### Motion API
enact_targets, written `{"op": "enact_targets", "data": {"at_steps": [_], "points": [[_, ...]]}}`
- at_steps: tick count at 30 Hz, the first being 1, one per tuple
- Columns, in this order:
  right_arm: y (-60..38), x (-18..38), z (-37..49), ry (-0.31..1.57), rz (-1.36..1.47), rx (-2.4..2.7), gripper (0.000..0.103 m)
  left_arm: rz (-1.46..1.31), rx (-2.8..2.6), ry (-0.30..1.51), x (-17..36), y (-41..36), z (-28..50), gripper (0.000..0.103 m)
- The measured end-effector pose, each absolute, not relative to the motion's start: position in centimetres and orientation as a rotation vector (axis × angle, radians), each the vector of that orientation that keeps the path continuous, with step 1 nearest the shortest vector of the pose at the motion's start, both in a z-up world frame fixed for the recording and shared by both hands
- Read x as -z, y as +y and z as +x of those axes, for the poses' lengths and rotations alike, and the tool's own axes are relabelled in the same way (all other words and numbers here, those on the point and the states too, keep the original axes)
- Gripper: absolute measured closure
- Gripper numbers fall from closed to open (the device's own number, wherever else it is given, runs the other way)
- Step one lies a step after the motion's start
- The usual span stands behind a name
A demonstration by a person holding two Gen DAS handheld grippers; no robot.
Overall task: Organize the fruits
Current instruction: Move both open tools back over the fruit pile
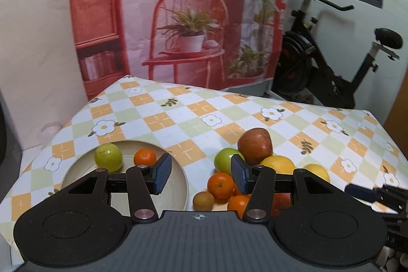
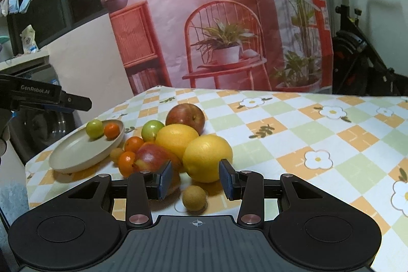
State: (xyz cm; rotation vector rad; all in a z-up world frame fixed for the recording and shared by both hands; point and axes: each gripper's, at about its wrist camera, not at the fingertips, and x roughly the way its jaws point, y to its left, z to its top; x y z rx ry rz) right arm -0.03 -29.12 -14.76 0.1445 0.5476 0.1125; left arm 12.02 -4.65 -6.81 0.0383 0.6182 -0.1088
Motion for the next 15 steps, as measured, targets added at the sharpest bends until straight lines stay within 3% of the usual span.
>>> {"op": "enact_targets", "data": {"at_steps": [15], "points": [[-27.9,13.2,1.8,0.614,0.059,-0.008,0.065,-0.037,0.211,0.656,9.6,-2.6,14.5,0.058]]}}
